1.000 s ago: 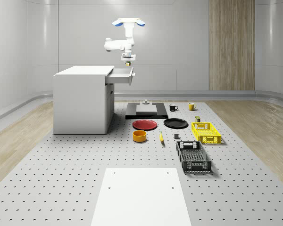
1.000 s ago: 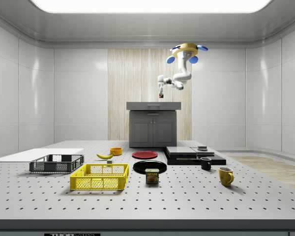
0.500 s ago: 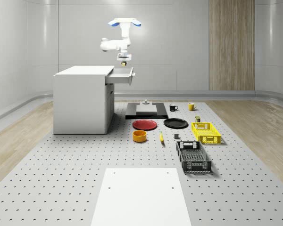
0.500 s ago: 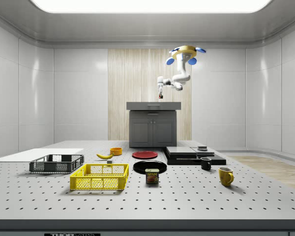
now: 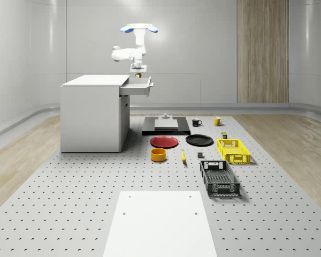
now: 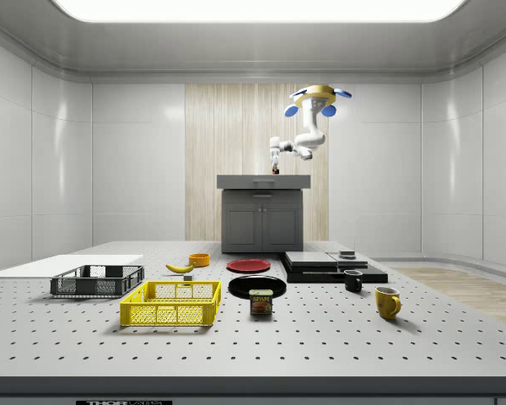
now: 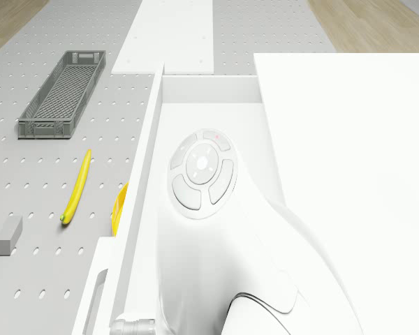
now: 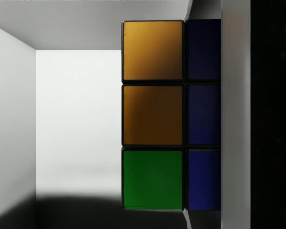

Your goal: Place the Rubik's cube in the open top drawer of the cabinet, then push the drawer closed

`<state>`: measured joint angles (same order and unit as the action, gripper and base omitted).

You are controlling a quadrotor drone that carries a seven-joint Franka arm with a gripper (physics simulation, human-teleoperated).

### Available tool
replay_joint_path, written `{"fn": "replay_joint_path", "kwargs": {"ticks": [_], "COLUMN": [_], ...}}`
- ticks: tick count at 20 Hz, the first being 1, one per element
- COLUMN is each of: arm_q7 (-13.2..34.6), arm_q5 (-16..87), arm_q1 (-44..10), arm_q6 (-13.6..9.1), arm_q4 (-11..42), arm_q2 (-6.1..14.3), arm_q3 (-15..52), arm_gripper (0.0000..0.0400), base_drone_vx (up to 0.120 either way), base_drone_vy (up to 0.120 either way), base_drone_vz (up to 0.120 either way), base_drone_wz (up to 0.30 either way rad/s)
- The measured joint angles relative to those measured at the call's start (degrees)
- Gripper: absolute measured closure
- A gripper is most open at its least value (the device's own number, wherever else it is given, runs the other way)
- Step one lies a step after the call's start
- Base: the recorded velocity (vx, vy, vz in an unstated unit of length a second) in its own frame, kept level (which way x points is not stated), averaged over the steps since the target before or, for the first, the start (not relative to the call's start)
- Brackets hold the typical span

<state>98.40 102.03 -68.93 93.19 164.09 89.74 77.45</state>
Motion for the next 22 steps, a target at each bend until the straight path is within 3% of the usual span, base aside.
{"fn": "replay_joint_path", "kwargs": {"ticks": [12,22], "arm_q7": [0.09,-0.03], "arm_q5": [9.02,16.96], "arm_q1": [-1.73,-3.66], "arm_q6": [3.28,5.85], "arm_q4": [-2.57,-6.24], "arm_q2": [-0.15,-1.79], "arm_q3": [-9.54,-17.76], "arm_gripper": [0.0075,0.0064], "base_drone_vx": [0.0,0.0], "base_drone_vy": [0.0,0.0], "base_drone_vz": [0.0,0.0], "base_drone_wz": [0.0,0.0]}}
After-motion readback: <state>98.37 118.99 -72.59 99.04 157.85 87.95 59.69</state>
